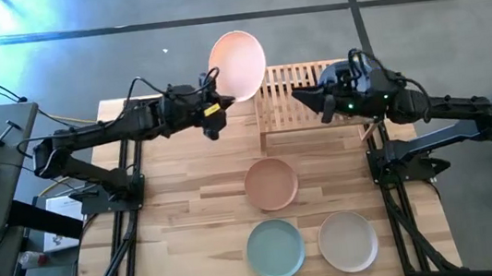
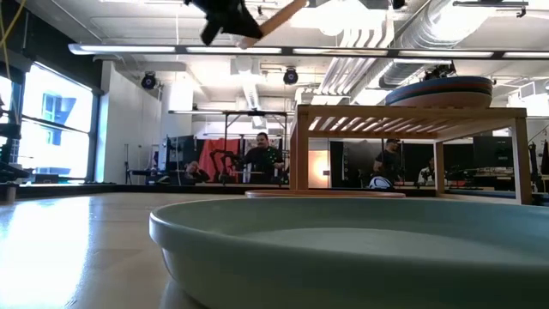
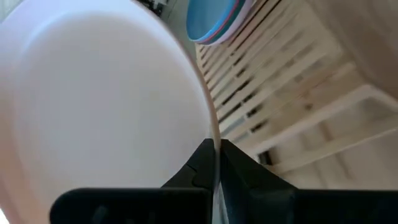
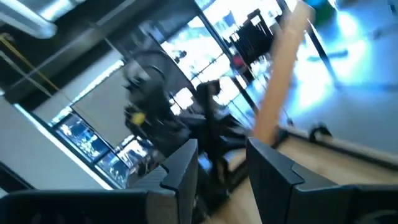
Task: Place and stack plates onto a shelf
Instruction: Put the light orange plate on the shelf
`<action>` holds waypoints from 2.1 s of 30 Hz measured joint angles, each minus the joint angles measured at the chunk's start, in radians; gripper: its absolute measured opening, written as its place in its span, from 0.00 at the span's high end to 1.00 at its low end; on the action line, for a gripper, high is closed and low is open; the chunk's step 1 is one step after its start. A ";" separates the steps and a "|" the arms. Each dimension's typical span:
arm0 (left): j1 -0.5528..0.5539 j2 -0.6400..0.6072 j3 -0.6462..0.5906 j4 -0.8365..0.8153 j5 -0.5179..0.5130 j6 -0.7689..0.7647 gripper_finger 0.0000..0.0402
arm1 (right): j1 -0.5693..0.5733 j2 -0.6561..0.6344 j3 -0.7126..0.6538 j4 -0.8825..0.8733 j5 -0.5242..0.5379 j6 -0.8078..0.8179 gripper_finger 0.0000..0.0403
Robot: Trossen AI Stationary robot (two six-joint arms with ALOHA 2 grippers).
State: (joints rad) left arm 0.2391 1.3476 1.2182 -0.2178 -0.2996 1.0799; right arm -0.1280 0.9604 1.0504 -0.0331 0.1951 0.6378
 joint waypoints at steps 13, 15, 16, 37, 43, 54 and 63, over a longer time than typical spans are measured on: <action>0.030 0.167 0.000 0.083 -0.007 0.097 1.00 | -0.018 -0.001 0.000 0.083 0.072 -0.050 0.71; 0.023 0.174 -0.001 0.072 -0.028 0.103 1.00 | -0.032 -0.001 0.000 0.029 0.094 -0.020 0.71; 0.019 0.177 -0.001 0.066 -0.041 0.103 1.00 | -0.039 -0.001 0.000 0.001 0.098 -0.003 0.71; -0.084 0.178 -0.001 -0.144 -0.054 0.103 1.00 | -0.076 0.147 0.000 -0.265 0.144 0.189 0.71; -0.113 0.178 -0.001 -0.213 -0.065 0.103 1.00 | -0.075 0.179 0.000 -0.338 0.143 0.254 0.71; -0.149 0.178 -0.002 -0.227 -0.075 0.101 1.00 | -0.075 0.233 0.001 -0.354 0.137 0.290 0.71; -0.152 0.178 -0.002 -0.226 -0.075 0.103 0.98 | -0.075 0.232 0.001 -0.370 0.135 0.332 0.92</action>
State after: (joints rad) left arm 0.0875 1.5261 1.2167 -0.4441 -0.3743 1.1826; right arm -0.2028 1.1923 1.0512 -0.4030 0.3298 0.9698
